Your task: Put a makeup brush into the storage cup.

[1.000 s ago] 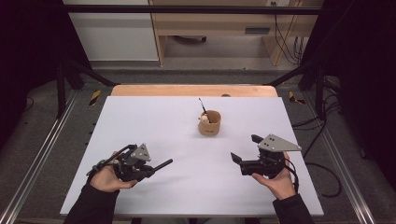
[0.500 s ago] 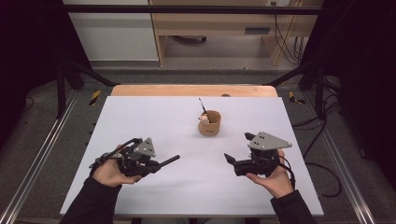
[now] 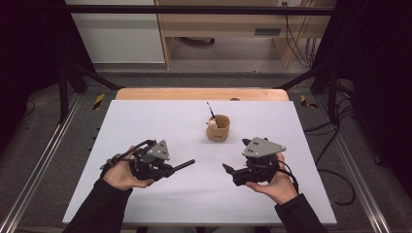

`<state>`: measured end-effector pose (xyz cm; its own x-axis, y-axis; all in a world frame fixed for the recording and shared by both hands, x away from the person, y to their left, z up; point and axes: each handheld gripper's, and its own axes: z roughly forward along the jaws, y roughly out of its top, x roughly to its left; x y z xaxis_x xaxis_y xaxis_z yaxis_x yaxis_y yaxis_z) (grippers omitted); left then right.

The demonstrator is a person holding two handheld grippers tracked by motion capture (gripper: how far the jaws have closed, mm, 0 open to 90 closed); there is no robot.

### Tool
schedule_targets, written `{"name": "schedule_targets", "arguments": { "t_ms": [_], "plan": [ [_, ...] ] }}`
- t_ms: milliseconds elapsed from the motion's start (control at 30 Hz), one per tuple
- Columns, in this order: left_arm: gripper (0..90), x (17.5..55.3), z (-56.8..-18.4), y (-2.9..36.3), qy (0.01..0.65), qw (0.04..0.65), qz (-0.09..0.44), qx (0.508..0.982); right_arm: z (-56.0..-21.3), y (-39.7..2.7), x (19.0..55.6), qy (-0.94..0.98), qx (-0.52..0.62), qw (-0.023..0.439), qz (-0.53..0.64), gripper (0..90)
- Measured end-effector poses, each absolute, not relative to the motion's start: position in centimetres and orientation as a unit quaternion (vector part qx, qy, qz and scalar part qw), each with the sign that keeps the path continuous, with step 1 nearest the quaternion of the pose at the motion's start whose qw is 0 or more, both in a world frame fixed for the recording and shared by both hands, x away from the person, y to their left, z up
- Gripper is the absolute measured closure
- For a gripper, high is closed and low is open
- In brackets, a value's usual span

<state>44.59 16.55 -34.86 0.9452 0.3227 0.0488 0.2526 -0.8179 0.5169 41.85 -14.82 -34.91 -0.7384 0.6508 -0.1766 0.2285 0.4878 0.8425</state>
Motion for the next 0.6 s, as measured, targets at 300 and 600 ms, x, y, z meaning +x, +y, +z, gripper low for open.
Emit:
{"name": "schedule_targets", "arguments": {
  "t_ms": [300, 600],
  "plan": [
    [78.6, 44.9, -34.4, 15.4, 0.137, 0.259, 0.060, 0.954, -34.9, -13.6, 41.7, 0.844, 0.243, 0.245, 0.411, 8.5],
    [78.6, 45.1, -34.2, 14.7, 0.129, 0.259, 0.058, 0.956, -35.1, -12.4, 41.6, 0.860, 0.221, 0.244, 0.389, 9.5]
  ]
}}
